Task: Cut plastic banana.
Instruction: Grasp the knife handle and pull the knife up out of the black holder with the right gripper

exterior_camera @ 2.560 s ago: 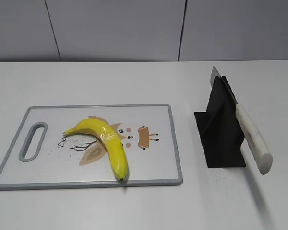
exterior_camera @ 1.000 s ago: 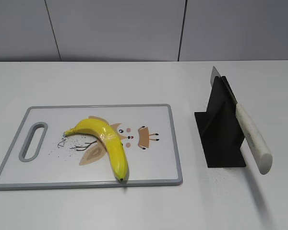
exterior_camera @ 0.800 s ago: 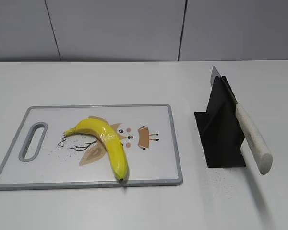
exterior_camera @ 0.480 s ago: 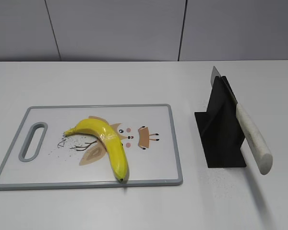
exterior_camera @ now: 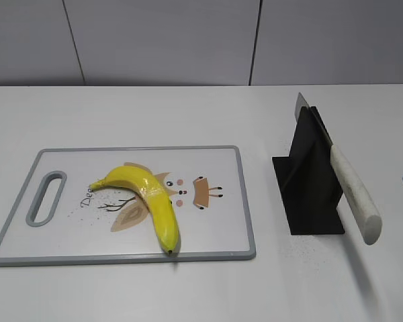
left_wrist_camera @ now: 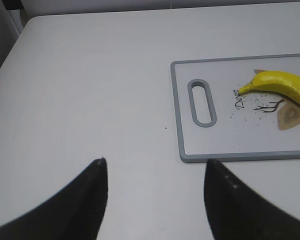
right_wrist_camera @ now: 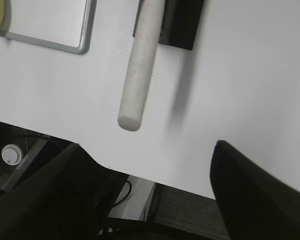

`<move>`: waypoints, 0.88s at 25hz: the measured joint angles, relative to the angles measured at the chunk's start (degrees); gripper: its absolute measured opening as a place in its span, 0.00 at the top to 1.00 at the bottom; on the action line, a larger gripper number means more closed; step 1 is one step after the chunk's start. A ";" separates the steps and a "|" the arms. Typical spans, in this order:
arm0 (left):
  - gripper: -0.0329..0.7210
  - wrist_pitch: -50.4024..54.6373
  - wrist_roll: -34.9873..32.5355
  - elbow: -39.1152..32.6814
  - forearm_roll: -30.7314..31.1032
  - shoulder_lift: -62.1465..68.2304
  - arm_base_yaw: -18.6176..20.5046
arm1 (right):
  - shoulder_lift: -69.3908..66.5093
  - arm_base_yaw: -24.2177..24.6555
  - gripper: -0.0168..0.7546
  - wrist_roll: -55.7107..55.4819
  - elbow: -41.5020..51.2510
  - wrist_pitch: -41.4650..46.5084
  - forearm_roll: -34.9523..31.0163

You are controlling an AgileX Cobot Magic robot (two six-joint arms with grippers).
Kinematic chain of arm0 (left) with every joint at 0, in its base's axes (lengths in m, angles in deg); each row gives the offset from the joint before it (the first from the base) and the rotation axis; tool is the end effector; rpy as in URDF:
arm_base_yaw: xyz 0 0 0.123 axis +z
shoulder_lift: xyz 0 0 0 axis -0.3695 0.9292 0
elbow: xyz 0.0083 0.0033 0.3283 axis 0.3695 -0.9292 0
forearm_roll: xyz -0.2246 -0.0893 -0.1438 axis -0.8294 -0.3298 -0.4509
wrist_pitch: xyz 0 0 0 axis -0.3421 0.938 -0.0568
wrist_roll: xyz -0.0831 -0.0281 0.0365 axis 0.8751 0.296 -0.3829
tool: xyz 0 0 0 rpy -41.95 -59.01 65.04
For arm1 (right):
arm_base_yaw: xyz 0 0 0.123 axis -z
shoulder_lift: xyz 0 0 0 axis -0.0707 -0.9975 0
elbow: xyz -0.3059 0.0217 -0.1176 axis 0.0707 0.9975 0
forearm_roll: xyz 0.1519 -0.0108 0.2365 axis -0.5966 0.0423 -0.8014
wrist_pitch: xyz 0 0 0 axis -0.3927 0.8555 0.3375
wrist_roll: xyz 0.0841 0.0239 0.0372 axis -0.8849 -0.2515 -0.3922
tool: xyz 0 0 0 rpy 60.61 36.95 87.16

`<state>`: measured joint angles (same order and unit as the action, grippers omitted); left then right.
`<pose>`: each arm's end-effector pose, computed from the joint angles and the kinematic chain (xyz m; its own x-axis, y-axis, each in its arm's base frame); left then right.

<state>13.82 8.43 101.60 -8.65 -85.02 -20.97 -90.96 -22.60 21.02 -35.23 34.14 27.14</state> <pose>-0.0205 -0.0076 0.2840 -0.4839 0.1269 -0.8659 0.1207 0.9897 0.0776 0.1868 0.0743 0.3501 -0.9376 -0.1438 -0.3166 -0.2032 0.9654 0.1632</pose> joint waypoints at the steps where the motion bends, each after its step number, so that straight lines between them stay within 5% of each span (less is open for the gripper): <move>1: 0.17 0.00 0.00 0.00 0.00 0.00 0.00 | -1.97 -0.40 0.21 -0.07 -0.97 0.00 -0.35; 8: 0.17 0.00 0.00 0.00 0.00 0.00 0.00 | -13.95 -5.48 0.21 -2.50 -6.62 -0.53 -0.28; 16: 0.17 0.00 0.00 0.00 0.00 0.00 0.00 | -24.92 -6.69 0.22 -10.33 -7.50 -3.20 7.86; 22: 0.17 0.00 0.00 0.00 0.00 0.00 0.00 | -30.44 -6.69 0.32 -10.65 -7.54 -5.01 8.02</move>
<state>13.82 8.43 101.60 -8.65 -85.02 -20.97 -121.41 -29.29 10.37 -42.77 29.13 35.16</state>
